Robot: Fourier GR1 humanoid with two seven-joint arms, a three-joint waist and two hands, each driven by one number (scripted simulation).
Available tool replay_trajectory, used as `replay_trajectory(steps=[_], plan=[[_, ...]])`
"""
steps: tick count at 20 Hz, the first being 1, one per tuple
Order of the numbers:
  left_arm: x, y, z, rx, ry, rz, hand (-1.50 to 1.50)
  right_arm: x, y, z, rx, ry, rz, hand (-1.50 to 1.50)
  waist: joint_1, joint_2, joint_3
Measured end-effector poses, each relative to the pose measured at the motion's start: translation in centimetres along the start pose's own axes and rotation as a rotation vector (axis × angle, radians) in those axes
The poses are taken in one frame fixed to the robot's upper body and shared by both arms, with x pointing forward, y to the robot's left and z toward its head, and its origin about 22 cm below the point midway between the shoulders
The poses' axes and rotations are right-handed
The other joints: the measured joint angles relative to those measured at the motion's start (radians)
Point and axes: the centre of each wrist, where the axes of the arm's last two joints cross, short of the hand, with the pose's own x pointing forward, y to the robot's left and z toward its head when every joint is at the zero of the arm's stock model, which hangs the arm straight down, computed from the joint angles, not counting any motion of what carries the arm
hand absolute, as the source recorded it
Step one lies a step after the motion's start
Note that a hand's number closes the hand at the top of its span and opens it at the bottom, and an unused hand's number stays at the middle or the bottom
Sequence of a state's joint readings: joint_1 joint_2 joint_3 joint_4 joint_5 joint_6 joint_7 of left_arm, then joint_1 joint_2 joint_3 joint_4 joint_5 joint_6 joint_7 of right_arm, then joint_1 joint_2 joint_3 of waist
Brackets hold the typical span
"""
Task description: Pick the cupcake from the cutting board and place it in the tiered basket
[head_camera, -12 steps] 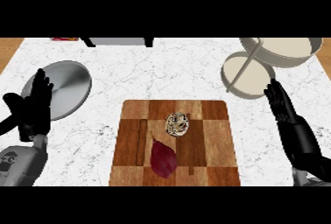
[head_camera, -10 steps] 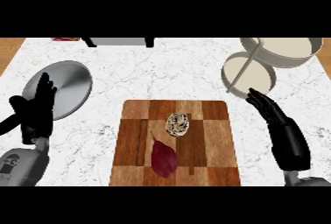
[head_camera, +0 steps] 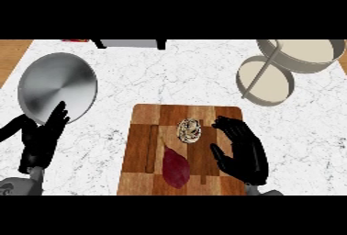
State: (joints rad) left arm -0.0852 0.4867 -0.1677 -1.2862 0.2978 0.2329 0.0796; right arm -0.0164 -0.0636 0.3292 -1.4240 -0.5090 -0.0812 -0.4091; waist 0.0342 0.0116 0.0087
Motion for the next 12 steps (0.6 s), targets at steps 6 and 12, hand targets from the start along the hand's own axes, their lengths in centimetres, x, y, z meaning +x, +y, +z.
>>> replay_trajectory(steps=[6, 12], plan=[[-0.4, 0.5, 0.5, -0.046, 0.000, -0.014, 0.00, -0.6, -3.0, -0.2, 0.029, 0.194, 0.530, -1.50, 0.005, -0.010, -0.009], [-1.0, 1.9, 1.1, -0.064, 0.010, -0.007, 0.00, 2.9, -2.8, -4.4, 0.203, 0.392, 0.800, -1.50, 0.000, -0.016, -0.010]])
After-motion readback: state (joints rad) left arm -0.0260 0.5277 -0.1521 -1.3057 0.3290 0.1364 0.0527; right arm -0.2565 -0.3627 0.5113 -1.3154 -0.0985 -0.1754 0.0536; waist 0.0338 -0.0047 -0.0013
